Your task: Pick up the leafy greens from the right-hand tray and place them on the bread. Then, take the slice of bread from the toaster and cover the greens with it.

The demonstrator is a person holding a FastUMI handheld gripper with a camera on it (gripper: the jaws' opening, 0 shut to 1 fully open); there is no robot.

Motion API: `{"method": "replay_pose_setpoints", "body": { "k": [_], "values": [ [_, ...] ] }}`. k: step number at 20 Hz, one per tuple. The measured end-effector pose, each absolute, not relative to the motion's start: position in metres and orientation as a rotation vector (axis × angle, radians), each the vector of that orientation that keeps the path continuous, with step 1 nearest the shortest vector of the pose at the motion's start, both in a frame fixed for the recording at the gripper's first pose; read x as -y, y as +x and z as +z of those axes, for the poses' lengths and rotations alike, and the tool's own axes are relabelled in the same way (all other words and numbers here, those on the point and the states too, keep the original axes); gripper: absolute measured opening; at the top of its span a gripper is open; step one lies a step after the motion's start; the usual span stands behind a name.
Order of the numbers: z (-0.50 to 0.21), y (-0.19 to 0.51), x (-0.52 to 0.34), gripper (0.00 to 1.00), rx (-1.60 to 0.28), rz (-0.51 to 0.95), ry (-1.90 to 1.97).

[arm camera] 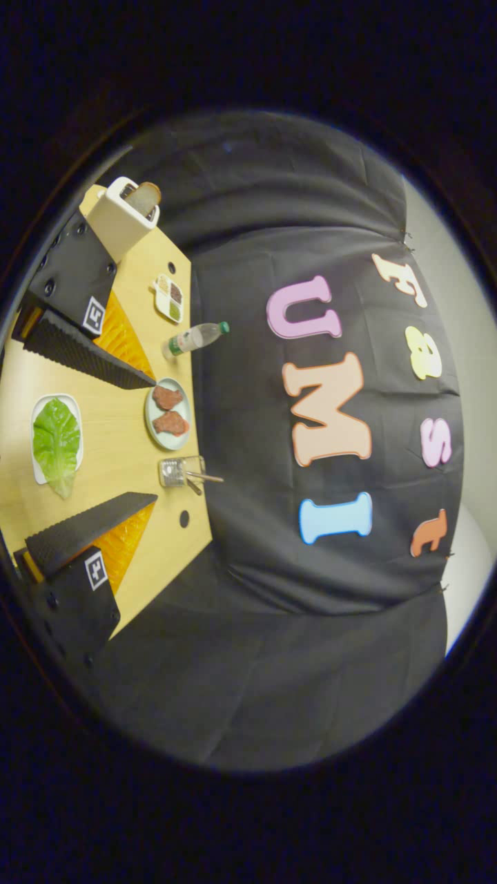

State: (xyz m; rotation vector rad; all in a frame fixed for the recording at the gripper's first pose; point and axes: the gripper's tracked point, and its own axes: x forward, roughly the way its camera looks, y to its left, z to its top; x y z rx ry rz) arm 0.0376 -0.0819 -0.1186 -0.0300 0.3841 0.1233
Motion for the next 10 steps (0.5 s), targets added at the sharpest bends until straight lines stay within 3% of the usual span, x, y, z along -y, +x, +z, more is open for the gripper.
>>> {"method": "replay_pose_setpoints", "body": {
  "k": [10],
  "values": [
    [-0.251,0.037,0.135,0.98,-0.857,0.287,-0.014]
  ]
}}
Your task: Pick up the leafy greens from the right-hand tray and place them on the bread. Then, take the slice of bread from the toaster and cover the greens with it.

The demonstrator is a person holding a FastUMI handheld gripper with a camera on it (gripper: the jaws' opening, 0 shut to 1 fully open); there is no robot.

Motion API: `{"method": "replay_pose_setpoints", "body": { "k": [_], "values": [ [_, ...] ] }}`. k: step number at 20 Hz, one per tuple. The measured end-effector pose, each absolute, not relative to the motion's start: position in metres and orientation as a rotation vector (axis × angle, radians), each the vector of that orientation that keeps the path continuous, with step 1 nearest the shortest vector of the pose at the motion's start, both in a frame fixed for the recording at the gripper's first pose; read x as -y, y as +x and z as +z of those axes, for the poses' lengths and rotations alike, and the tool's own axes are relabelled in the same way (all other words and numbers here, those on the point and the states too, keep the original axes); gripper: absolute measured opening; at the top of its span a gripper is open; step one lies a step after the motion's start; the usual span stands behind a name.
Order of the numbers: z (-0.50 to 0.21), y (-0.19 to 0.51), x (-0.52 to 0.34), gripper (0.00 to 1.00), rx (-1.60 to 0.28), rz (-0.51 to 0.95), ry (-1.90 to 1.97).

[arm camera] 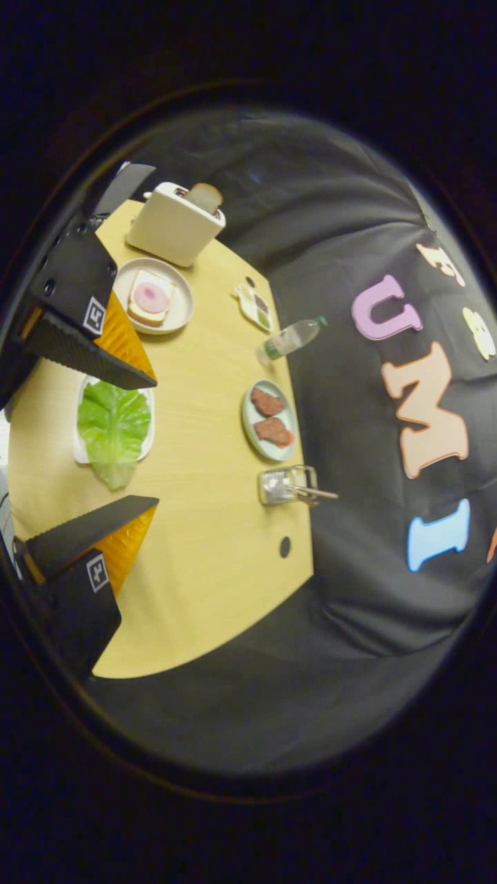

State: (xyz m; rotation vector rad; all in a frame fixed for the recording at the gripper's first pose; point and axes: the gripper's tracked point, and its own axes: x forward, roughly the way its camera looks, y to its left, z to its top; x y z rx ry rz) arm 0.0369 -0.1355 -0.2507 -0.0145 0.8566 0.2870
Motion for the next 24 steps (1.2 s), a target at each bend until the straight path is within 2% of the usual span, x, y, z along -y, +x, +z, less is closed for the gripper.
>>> {"method": "replay_pose_setpoints", "body": {
  "k": [5,10,19,24],
  "values": [
    [-0.313,0.029,0.148,0.97,-1.069,0.366,-0.034],
    [-0.354,0.04,0.162,0.97,-1.205,0.399,-0.041],
    [-0.379,0.045,0.154,0.95,-1.268,0.438,-0.036],
    [-0.38,0.047,0.148,0.69,-1.283,0.444,-0.001]
  ]
}}
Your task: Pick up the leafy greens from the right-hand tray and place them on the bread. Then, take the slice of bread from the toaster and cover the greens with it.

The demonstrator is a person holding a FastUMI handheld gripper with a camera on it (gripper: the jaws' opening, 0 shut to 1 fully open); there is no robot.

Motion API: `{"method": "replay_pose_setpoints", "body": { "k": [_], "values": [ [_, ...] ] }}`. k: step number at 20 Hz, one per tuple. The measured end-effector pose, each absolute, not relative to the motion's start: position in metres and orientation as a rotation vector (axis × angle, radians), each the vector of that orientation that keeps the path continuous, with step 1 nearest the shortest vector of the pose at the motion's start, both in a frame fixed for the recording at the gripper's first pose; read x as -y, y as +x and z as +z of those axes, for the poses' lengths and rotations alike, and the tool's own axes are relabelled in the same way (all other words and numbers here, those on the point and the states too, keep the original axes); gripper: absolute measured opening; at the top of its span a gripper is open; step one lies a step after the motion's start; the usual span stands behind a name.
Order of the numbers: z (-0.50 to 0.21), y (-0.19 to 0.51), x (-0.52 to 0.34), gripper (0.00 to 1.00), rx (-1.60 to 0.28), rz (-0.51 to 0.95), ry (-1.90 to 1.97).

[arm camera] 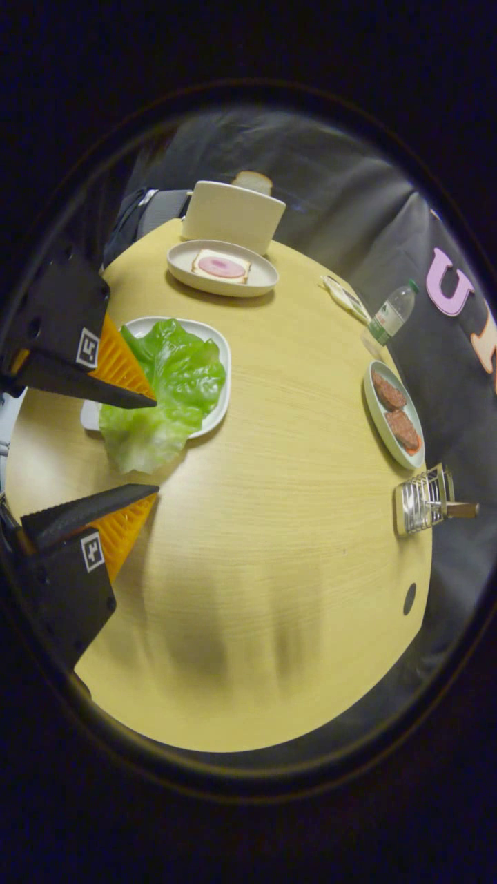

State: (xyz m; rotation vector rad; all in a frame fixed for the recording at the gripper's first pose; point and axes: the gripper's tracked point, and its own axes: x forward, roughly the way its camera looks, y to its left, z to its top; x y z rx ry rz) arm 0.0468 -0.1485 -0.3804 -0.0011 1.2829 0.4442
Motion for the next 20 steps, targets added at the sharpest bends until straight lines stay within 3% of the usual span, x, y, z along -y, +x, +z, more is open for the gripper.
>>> {"method": "replay_pose_setpoints", "body": {
  "k": [10,12,14,20],
  "values": [
    [-0.377,0.05,0.138,0.16,-1.277,0.405,0.057],
    [-0.371,0.049,0.136,0.16,-1.277,0.398,0.083],
    [-0.367,0.054,0.139,0.04,-1.265,0.363,0.096],
    [-0.33,0.057,0.12,0.04,-1.229,0.36,0.269]
  ]
}}
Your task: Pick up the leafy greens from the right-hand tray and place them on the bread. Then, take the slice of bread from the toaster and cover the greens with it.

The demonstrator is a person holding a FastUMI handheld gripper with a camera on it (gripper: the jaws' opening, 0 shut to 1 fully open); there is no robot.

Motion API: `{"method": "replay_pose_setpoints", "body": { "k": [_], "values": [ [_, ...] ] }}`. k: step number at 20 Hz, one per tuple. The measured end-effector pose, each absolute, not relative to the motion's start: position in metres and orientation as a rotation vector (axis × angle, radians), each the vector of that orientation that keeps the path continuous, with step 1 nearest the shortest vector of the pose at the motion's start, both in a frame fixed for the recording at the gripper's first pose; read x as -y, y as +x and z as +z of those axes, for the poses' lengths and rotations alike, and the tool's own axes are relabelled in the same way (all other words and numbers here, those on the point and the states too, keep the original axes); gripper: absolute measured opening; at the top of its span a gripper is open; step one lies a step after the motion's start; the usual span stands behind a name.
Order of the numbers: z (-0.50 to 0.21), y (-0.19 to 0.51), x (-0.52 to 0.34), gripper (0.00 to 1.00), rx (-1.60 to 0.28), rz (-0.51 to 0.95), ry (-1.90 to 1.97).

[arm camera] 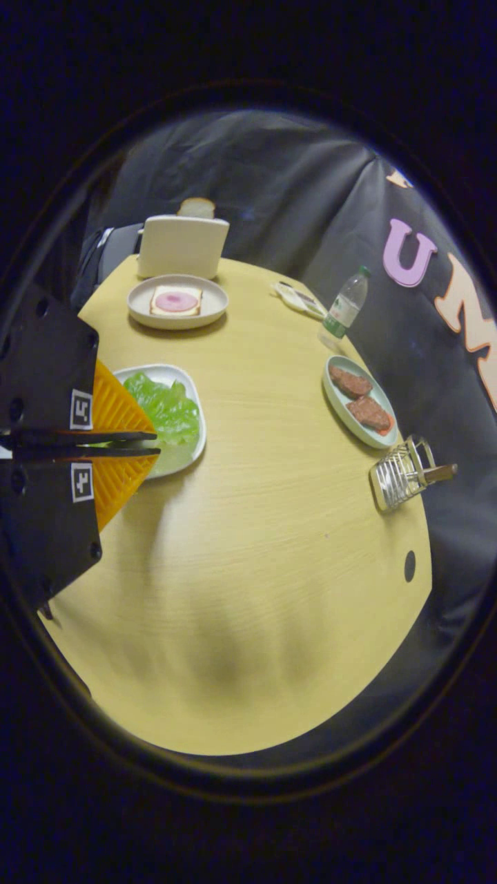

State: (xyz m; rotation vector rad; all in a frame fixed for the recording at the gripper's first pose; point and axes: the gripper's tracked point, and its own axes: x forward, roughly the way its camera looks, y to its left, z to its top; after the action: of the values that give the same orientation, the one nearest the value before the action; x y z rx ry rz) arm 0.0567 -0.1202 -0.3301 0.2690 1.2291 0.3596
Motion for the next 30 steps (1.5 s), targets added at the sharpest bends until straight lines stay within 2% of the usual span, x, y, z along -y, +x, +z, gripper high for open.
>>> {"method": "replay_pose_setpoints", "body": {
  "k": [7,14,23,30],
  "values": [
    [-0.258,0.052,0.067,0.04,-1.154,0.41,0.528],
    [-0.223,0.028,-0.015,0.04,-1.135,0.521,0.57],
    [-0.237,0.013,-0.151,0.04,-1.159,0.62,0.691],
    [-0.296,-0.001,-0.203,0.04,-1.214,0.561,0.708]
  ]
}}
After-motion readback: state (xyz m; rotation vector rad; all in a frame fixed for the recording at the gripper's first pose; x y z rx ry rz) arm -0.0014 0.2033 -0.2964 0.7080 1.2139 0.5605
